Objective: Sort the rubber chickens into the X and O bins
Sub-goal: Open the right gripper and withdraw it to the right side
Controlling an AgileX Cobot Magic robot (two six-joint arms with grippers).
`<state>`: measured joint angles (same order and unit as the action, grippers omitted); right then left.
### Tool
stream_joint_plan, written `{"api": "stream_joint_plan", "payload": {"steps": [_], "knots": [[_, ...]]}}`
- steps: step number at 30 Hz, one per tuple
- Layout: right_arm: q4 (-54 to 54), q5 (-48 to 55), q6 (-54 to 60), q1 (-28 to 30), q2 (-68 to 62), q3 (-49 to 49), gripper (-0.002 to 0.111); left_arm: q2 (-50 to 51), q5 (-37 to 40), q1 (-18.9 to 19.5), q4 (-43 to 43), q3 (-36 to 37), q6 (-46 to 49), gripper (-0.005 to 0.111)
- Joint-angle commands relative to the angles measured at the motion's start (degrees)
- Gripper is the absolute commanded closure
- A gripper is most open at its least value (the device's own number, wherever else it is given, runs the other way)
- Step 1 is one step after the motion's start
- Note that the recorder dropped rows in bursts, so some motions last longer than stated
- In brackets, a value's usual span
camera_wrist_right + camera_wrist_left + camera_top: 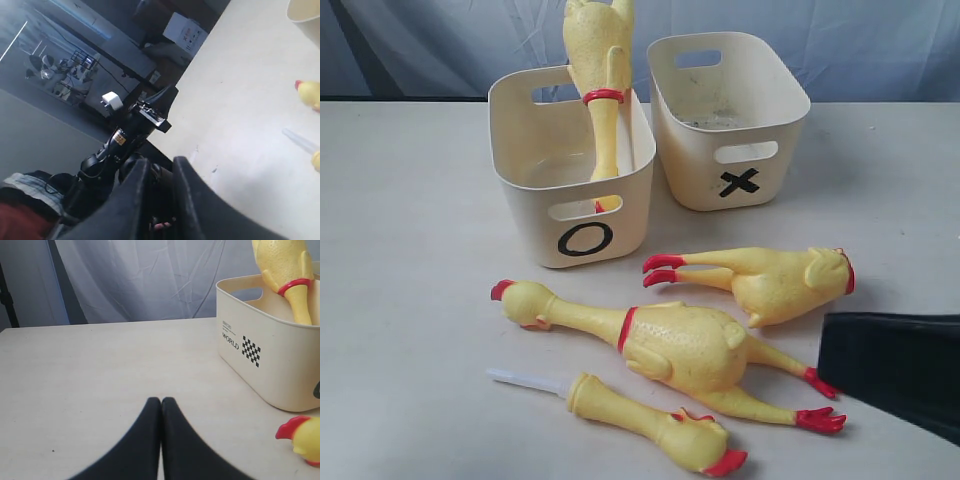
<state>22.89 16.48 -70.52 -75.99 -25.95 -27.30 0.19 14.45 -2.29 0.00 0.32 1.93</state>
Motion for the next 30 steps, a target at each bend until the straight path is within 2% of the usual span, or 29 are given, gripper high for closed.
{"api": "stream_joint_plan", "payload": {"steps": [1,10,13,15,18,20,22,25,28,30], "knots": [[2.86,0.58,10.7,0.02,0.07,0.19,0.092,-0.19,-0.76,-0.17,0.0,-0.32,-0.37,0.107],[14.2,16.96,44.66,0.02,0.07,0.19,0.092,-0.19,-0.76,-0.17,0.0,-0.32,-0.37,0.107],[19.88,23.91,50.59,0.02,0.07,0.19,0.092,-0.19,-0.76,-0.17,0.0,-0.32,-0.37,0.107],[20.04,28.16,50.3,0.02,0.07,0.19,0.092,-0.19,-0.76,-0.17,0.0,-0.32,-0.37,0.107],[14.55,35.63,45.46,0.02,-0.06,0.08,0.092,-0.19,-0.76,-0.17,0.0,-0.32,-0.37,0.107],[8.51,37.53,34.48,0.02,-0.32,-2.43,0.092,-0.19,-0.76,-0.17,0.0,-0.32,-0.37,0.107],[4.65,35.87,27.36,-0.08,-0.82,-4.22,0.092,-0.19,-0.76,-0.17,0.0,-0.32,-0.37,0.107],[-0.55,31.63,25.26,-0.08,-1.2,-5.63,0.092,-0.19,-0.76,-0.17,0.0,-0.32,-0.37,0.107],[-6.1,27.25,24.39,-0.08,-1.2,-5.72,0.092,-0.19,-0.76,-0.17,0.0,-0.32,-0.37,0.107],[-7.89,26.32,28.03,-0.08,-1.2,-5.72,0.092,-0.19,-0.76,-0.17,0.0,-0.32,-0.37,0.107]]}}
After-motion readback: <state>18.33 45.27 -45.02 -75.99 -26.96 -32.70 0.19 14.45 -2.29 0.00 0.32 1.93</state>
